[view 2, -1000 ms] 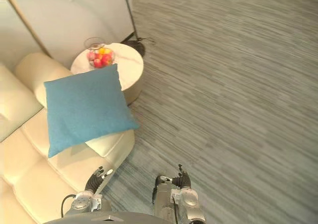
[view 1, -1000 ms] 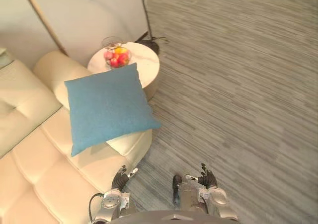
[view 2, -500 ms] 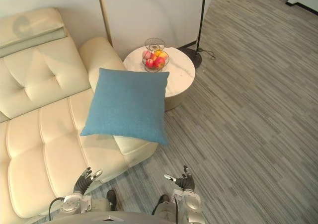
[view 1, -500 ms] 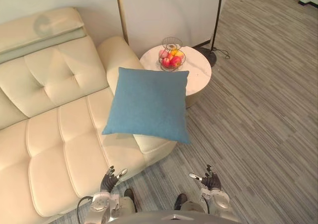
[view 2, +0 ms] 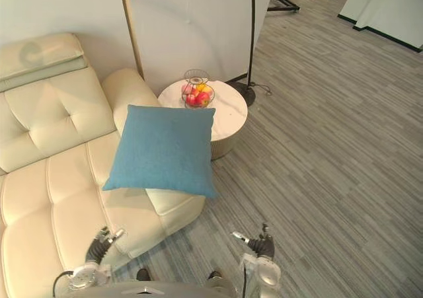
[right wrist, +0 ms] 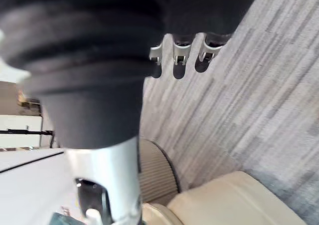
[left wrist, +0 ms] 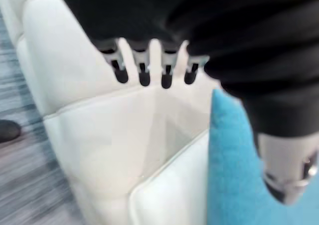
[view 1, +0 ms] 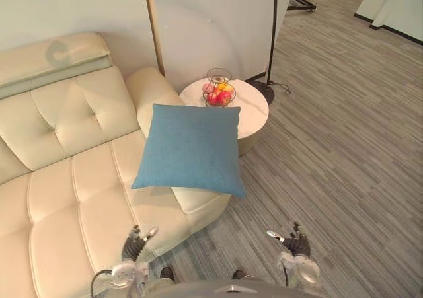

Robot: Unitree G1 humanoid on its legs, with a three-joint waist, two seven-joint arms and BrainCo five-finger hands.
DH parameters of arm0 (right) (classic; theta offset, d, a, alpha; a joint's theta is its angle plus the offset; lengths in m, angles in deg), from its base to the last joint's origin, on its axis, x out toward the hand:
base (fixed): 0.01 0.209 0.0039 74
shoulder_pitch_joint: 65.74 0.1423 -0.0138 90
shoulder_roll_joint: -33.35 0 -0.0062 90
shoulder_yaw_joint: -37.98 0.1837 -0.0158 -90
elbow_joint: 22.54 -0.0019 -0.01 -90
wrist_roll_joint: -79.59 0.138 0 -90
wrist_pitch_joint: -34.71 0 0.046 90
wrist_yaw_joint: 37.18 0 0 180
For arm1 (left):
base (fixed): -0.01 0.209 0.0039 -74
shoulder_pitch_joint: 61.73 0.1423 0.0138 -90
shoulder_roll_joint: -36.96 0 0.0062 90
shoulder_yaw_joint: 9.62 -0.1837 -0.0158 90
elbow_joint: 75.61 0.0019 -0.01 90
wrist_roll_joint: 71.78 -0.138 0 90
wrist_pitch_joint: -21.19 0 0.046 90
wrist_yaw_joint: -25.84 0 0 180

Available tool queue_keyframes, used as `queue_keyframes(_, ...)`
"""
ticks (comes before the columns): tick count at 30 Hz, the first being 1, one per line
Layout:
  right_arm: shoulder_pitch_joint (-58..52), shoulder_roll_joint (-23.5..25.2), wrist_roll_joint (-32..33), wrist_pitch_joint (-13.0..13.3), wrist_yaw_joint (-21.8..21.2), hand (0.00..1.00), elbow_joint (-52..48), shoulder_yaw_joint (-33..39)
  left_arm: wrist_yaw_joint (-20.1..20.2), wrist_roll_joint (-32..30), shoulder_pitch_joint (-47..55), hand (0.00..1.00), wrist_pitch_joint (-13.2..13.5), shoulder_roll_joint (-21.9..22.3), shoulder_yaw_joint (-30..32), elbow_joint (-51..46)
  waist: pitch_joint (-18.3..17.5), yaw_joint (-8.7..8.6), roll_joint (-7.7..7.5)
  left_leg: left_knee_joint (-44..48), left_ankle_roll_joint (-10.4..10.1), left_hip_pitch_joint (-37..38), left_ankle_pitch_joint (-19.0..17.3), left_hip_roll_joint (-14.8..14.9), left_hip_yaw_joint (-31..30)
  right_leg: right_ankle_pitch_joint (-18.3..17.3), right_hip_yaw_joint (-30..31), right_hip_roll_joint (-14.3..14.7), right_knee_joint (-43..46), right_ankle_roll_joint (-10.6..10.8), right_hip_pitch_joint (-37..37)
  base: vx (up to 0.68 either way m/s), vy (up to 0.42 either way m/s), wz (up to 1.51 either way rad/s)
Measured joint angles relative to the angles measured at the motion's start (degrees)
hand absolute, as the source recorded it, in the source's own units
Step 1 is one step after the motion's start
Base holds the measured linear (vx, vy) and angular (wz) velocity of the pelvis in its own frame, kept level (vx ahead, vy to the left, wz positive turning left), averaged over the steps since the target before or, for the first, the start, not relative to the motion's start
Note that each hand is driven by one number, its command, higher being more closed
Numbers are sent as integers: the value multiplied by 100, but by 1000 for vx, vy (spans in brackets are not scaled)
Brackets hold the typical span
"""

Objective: Pick up cushions and gather them together orderly.

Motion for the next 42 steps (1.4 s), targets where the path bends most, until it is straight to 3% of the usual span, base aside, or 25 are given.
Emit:
queue_keyframes(5,384,-704,7,11,-19,0,-179,72,-128,-49,-339,0,21,-759,585,-389,-29,-11,-19,-51,-3,4,4,-18,36,107,45,19,-138,3,11,18,2,-6)
queue_keyframes(10,1118,-1146,25,10,-24,0,-176,-19,-210,-48,-988,0,21,-1207,687,-399,55,22,-60,-50,37,-248,69,-53,18,251,37,20,-285,-14,-168,-9,1,2)
queue_keyframes(13,2137,-1494,167,9,-19,0,-14,-389,-344,-42,-2160,0,21,-1743,618,-359,596,90,-240,337,44,-831,113,-17,-109,415,104,14,-197,-136,-583,-91,1,16)
queue_keyframes(17,3415,-1581,380,17,41,0,452,-800,-494,6,-3592,0,42,-2185,171,-196,1211,199,-307,1078,69,-1655,34,85,-227,596,224,46,-127,-219,-1046,-180,1,15)
queue_keyframes(19,4192,-1618,472,13,66,0,685,-1048,-578,94,-4416,0,63,-2244,43,26,1588,237,-213,1603,99,-2170,-112,175,-330,671,231,82,-31,-224,-1332,-195,12,2)
queue_keyframes(24,5154,-1786,622,12,232,0,955,-1212,-729,250,-5504,0,77,-2435,-283,246,2080,240,-174,1992,170,-2861,-106,247,-350,831,254,93,61,-227,-1880,-157,28,-1)
queue_keyframes(29,5860,-1807,808,6,328,0,1461,-1684,-775,348,-6309,0,85,-2360,-845,746,2182,184,-172,1979,228,-3301,34,237,-388,1041,257,90,-50,-240,-2268,-67,9,0)
queue_keyframes(33,6623,-1635,858,4,441,0,1577,-1975,-772,342,-7037,0,74,-1997,-1196,1335,2298,145,-166,1970,246,-3725,154,211,-435,1224,254,112,-191,-272,-2630,-34,-6,-1)
queue_keyframes(40,7307,-1204,981,12,577,0,1571,-2125,-831,339,-7521,0,15,-1557,-1293,1722,2484,118,-167,1988,246,-4153,211,254,-377,1439,325,185,-430,-315,-2997,-5,-22,-6)
queue_keyframes(41,7350,-1087,1101,12,613,0,1559,-2181,-875,340,-7575,100,-5,-1535,-1261,1722,2485,143,-168,1989,243,-4221,214,273,-352,1455,350,194,-432,-320,-3079,12,-42,-8)
queue_keyframes(42,7357,-1065,1121,12,616,100,1545,-2196,-895,340,-7597,100,-13,-1514,-1240,1722,2485,151,-168,1992,242,-4241,214,279,-345,1459,357,196,-432,-320,-3103,11,-40,-8)
